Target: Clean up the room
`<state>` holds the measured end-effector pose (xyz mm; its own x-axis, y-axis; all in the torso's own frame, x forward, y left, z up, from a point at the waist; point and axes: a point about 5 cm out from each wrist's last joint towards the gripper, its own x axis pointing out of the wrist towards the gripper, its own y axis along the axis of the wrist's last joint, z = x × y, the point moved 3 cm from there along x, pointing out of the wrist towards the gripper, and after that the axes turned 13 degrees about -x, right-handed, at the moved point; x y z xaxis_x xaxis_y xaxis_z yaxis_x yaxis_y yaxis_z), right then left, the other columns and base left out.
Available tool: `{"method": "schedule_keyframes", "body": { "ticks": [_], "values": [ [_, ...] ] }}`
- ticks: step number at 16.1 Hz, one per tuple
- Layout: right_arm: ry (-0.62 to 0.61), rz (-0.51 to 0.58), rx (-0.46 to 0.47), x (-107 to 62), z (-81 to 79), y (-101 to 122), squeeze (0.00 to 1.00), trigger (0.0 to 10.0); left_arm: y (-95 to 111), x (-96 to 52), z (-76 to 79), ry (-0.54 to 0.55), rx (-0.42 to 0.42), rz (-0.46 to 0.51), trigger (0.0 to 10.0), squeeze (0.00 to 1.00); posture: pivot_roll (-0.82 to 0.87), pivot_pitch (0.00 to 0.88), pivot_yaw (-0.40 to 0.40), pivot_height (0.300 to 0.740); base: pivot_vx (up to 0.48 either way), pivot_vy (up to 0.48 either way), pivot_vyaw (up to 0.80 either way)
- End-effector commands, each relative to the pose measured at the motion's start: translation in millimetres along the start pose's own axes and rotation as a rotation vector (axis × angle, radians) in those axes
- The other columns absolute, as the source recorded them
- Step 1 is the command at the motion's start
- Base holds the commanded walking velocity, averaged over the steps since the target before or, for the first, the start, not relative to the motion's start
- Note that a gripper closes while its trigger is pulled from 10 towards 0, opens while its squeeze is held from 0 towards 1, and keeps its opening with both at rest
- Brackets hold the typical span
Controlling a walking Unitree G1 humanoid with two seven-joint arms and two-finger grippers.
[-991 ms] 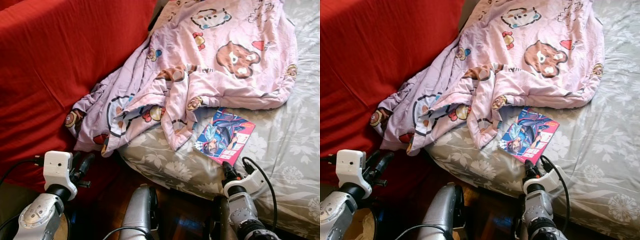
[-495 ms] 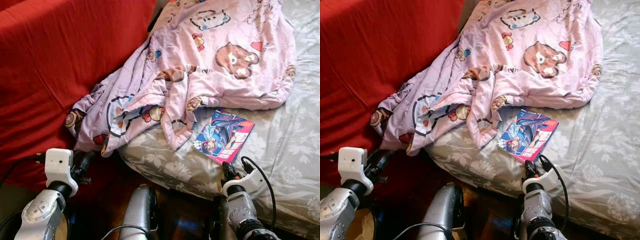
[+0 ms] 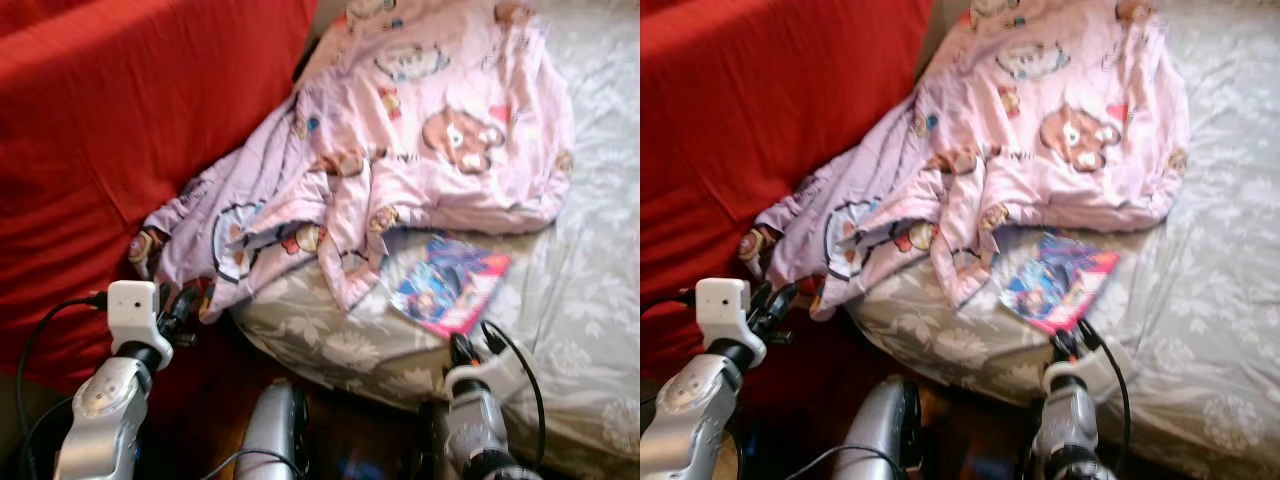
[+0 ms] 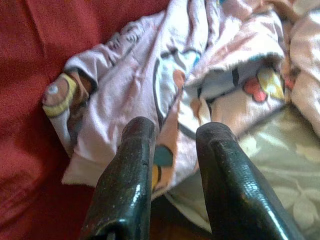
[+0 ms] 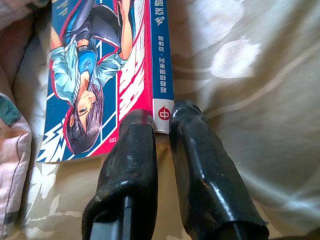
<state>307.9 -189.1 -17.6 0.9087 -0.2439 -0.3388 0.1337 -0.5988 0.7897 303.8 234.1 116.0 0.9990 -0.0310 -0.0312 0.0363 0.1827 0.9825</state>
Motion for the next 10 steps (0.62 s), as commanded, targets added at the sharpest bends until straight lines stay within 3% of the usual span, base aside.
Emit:
{"method": "schedule_keyframes", "body": {
  "ticks": [1, 2, 7, 8, 10],
  "values": [
    [-0.15, 0.091, 0.046, -5.9, 28.6, 12, 0.0, 0.0, -4, -1.0, -5.6, 0.024, 0.009, -0.003, 10.0, 0.0, 0.17, 0.099, 0.073, 0.599, 0.0, 0.0, 0.0],
    [-0.228, 0.105, 0.08, -10.0, 38.8, 11, 0.0, 0.0, -4, 2.0, -6.7, 0.031, 0.004, 0.009, 10.0, 0.0, 0.16, 0.087, 0.066, 0.599, 0.0, 0.0, 0.0],
    [-0.331, 0.117, 0.179, -9.4, 44.7, 14, 0.0, 0.0, -7, 8.4, -5.3, 0.048, -0.014, 0.041, 10.0, 0.0, 0.15, 0.07, 0.042, 0.599, 0.0, 0.0, 0.0],
    [-0.32, 0.126, 0.148, -6.1, 41.3, 21, 0.0, 0.0, -9, 9.5, -4.9, 0.049, -0.016, 0.045, 10.0, 0.0, 0.15, 0.067, 0.039, 0.599, 0.0, 0.0, 0.0],
    [-0.14, 0.179, -0.133, 4.2, 9.6, 40, 0.0, 0.0, -15, 10.4, -6.0, 0.057, -0.027, 0.041, 10.0, 0.0, 0.13, 0.059, 0.031, 0.599, 0.0, 0.0, 0.0]
  ]
}}
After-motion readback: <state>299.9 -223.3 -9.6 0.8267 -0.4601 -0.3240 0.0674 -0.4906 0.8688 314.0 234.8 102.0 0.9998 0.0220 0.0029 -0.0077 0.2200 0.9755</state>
